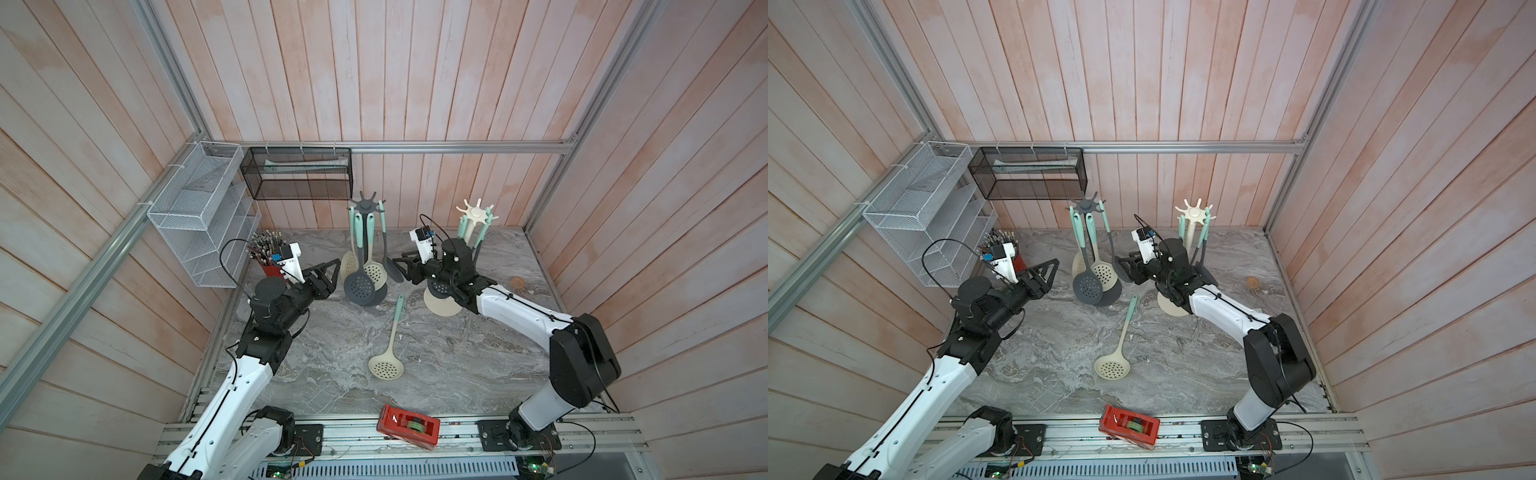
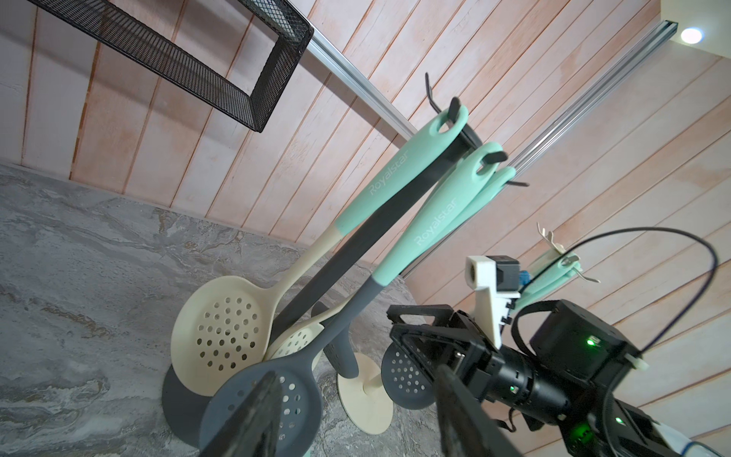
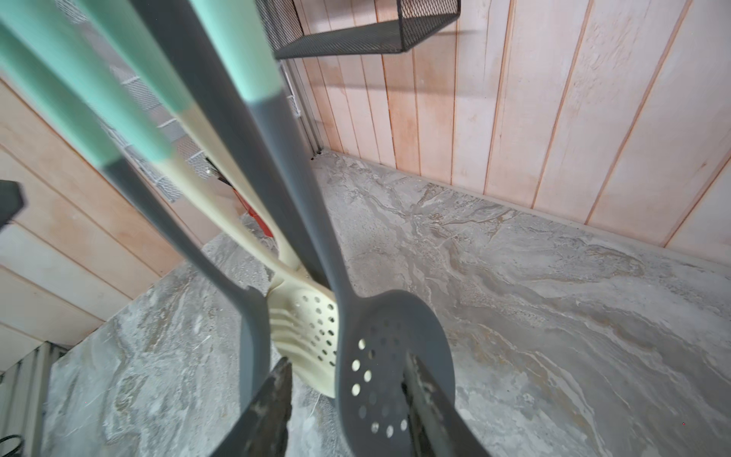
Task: Hang the skimmer on the kitchen utensil rack
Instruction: Hang the skimmer on the rack, then pick up the skimmer from the center of the board.
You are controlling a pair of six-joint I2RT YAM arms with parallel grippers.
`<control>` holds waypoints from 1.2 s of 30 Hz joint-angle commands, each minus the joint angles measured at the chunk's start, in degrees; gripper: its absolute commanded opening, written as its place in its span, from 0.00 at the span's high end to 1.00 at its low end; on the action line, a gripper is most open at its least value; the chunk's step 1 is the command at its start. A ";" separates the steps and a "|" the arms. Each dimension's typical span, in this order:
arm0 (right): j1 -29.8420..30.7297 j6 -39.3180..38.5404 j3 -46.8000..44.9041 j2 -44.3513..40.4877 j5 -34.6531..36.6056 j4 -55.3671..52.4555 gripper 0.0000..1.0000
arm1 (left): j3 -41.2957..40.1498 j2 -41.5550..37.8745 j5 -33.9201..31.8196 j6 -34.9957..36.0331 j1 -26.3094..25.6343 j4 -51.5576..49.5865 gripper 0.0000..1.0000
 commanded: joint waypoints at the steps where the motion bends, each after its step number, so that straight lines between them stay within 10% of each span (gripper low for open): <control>1: 1.19 1.30 -3.34 -5.81 -2.64 -2.39 0.52 | -0.51 -0.21 0.41 -0.13 0.42 1.35 0.37; 18: 19.68 -1.45 -27.07 -26.88 0.54 -18.01 0.47 | -2.04 -0.57 1.73 -1.45 0.80 2.75 0.33; 36: 33.54 -14.46 -17.16 -7.22 8.53 -26.89 0.46 | -3.86 -4.64 2.26 -1.99 0.83 2.03 0.29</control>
